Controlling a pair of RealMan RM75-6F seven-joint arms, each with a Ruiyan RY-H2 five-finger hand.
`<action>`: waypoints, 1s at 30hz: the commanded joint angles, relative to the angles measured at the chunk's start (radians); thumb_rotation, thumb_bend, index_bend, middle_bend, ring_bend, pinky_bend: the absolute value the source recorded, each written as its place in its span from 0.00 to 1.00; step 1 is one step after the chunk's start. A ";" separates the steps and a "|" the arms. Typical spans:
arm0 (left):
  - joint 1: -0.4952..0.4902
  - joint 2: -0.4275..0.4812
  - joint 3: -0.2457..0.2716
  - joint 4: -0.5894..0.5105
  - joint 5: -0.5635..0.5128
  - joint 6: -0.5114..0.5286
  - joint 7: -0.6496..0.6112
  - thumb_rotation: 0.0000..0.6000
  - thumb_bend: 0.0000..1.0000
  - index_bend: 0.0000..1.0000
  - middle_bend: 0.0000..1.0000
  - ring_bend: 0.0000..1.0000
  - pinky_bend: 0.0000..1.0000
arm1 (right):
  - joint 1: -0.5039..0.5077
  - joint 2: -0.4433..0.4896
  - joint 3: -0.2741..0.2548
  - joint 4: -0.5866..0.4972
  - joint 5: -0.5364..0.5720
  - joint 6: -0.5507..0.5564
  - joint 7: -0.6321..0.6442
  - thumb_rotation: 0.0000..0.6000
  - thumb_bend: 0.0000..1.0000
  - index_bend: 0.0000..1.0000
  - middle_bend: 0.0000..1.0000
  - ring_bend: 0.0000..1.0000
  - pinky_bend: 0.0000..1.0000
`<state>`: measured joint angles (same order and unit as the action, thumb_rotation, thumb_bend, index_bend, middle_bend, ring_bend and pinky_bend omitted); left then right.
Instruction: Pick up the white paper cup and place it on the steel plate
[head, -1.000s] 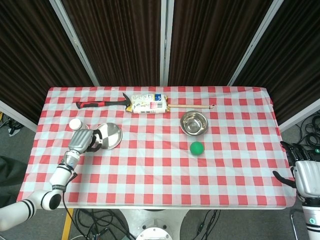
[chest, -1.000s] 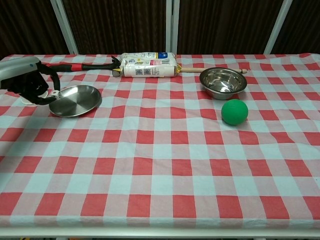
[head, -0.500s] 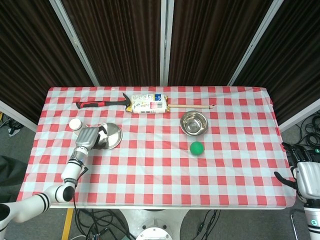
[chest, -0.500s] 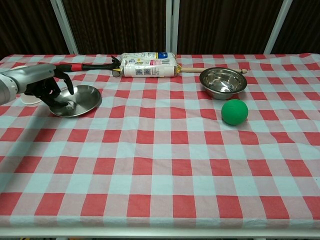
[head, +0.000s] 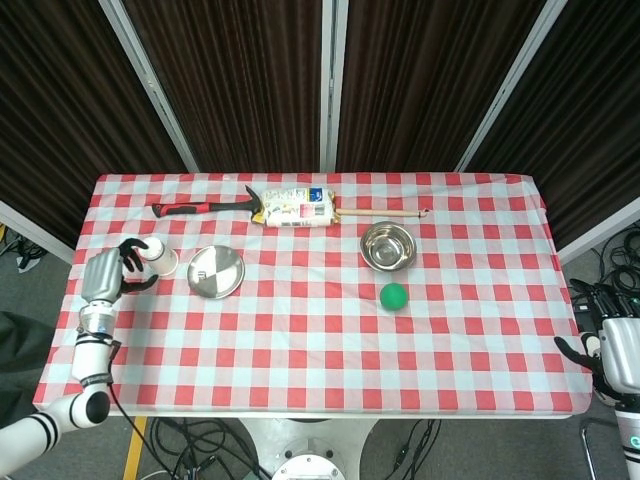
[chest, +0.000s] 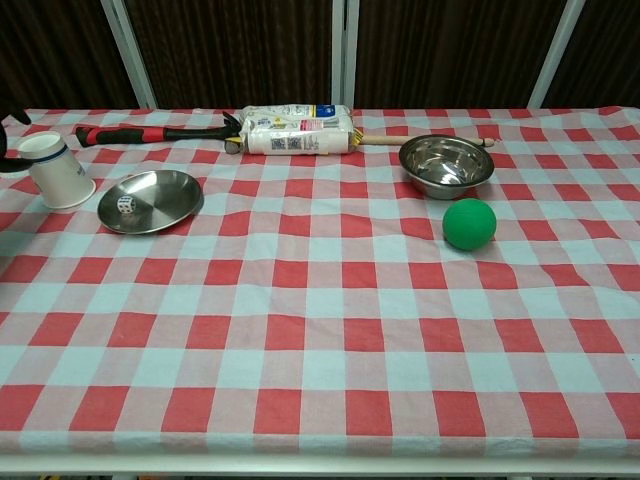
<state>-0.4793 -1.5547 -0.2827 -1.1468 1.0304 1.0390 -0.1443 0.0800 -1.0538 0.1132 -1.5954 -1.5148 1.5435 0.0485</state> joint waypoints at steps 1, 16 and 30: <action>-0.001 -0.018 -0.038 0.104 -0.054 -0.100 -0.103 1.00 0.18 0.27 0.33 0.26 0.53 | -0.001 -0.001 0.000 -0.004 -0.006 0.007 -0.001 1.00 0.06 0.20 0.27 0.19 0.31; -0.085 -0.121 -0.056 0.336 0.022 -0.324 -0.383 1.00 0.18 0.19 0.19 0.12 0.35 | -0.012 -0.002 -0.004 -0.017 0.008 0.011 -0.015 1.00 0.06 0.21 0.28 0.19 0.31; -0.123 -0.248 -0.066 0.545 0.091 -0.300 -0.547 1.00 0.23 0.37 0.36 0.25 0.38 | -0.009 -0.009 -0.008 -0.032 0.012 -0.003 -0.035 1.00 0.06 0.23 0.28 0.19 0.31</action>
<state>-0.5937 -1.7846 -0.3421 -0.6253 1.1150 0.7298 -0.6748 0.0711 -1.0627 0.1056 -1.6273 -1.5027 1.5409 0.0130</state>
